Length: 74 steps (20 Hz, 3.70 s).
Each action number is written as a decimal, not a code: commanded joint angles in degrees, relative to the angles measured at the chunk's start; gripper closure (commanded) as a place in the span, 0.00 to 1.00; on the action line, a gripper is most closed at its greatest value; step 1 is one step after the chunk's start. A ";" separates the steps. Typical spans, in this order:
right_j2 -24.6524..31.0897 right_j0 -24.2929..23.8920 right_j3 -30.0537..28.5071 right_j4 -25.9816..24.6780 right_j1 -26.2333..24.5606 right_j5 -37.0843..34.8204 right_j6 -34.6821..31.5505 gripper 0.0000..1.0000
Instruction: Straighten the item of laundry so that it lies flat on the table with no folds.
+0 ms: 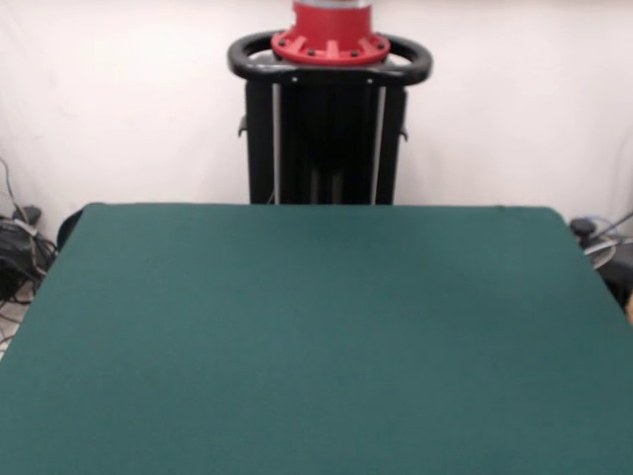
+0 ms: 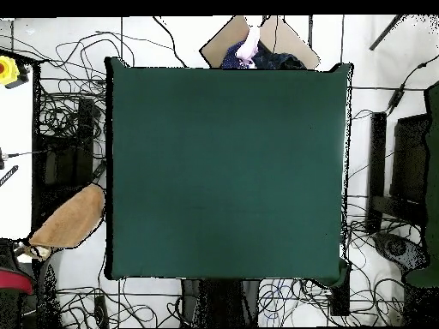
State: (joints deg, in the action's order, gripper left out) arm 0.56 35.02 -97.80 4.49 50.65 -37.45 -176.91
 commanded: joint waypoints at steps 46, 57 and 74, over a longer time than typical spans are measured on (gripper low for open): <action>31.73 -55.23 -25.65 -31.42 1.35 12.32 33.48 1.00; 36.82 -68.03 -19.55 -35.90 -3.14 5.25 44.68 1.00; 35.56 -82.29 -6.52 -41.35 -15.11 -0.79 64.46 1.00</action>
State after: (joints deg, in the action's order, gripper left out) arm 34.38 -44.94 -112.20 -33.35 39.78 -31.13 -126.81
